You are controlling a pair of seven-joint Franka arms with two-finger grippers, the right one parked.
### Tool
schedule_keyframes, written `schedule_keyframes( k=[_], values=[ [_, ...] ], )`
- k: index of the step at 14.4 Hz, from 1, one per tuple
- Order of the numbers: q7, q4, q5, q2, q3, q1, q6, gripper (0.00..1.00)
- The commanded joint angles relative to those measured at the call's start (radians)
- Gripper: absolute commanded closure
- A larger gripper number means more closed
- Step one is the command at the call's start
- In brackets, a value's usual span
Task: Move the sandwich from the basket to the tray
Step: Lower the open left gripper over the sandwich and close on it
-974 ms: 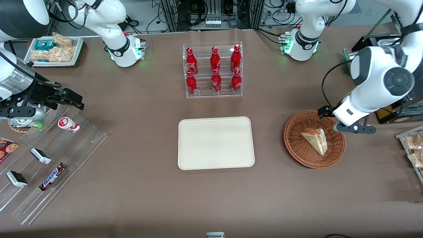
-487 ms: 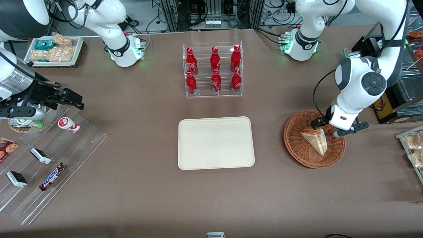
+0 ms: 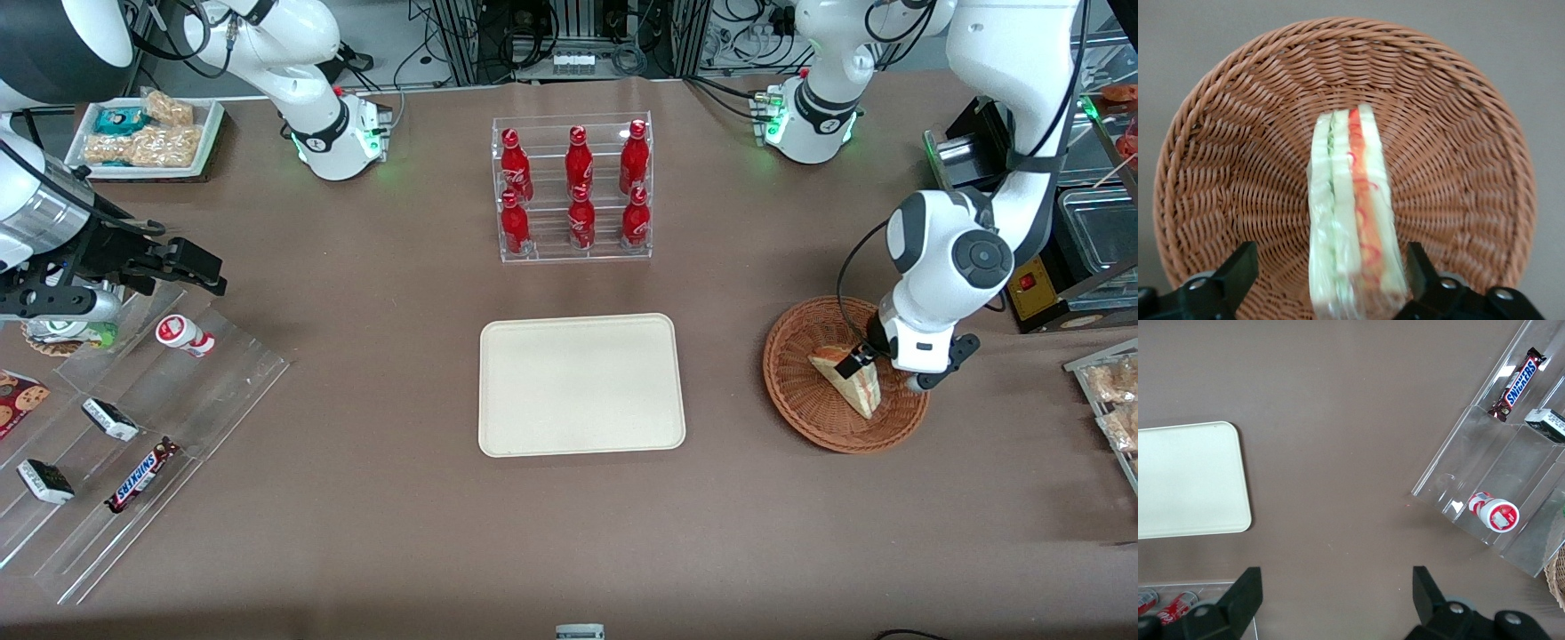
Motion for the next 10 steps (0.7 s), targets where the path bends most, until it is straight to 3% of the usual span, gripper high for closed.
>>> schedule_keyframes(
  k=[1,2,3,7,10],
  values=[
    [-0.045,0.029,0.011,0.038,-0.003,0.007,0.016,0.52],
    [-0.068,0.037,0.013,0.033,-0.005,0.007,0.011,0.85],
    [-0.094,0.046,0.014,0.032,-0.003,0.005,0.007,0.94],
    [-0.098,0.17,0.014,0.033,-0.014,-0.009,-0.166,0.97],
    [-0.09,0.294,0.014,0.05,-0.016,-0.084,-0.317,0.97]
  ],
)
